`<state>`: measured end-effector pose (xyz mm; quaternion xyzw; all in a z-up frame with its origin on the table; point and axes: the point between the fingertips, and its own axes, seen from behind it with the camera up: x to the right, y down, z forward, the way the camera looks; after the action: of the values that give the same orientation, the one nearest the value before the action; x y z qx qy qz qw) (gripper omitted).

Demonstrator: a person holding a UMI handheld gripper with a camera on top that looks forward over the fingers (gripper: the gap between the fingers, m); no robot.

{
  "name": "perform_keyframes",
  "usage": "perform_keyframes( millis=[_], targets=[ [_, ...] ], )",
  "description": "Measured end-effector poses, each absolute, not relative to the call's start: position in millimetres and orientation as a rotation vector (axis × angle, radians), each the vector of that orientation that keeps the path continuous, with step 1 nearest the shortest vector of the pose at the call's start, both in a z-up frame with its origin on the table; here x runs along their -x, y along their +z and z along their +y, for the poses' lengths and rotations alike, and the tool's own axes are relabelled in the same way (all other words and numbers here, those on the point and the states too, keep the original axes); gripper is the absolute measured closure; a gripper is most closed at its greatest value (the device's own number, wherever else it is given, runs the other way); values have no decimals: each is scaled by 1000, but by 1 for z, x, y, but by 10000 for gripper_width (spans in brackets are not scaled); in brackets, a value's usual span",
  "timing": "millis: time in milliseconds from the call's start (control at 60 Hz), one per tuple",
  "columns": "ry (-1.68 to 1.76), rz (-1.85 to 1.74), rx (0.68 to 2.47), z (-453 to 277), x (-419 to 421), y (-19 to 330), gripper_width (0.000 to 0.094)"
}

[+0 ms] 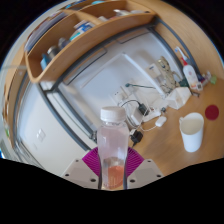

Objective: Pour water

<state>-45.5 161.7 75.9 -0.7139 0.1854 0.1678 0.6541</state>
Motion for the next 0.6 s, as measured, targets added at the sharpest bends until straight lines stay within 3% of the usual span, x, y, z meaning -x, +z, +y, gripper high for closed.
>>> perform_keyframes(
  millis=[150, 267, 600],
  targets=[
    [701, 778, 1472, 163, 14, 103, 656],
    [921, 993, 1387, 164, -4, 103, 647],
    [1232, 1323, 1173, 148, -58, 119, 645]
  ],
)
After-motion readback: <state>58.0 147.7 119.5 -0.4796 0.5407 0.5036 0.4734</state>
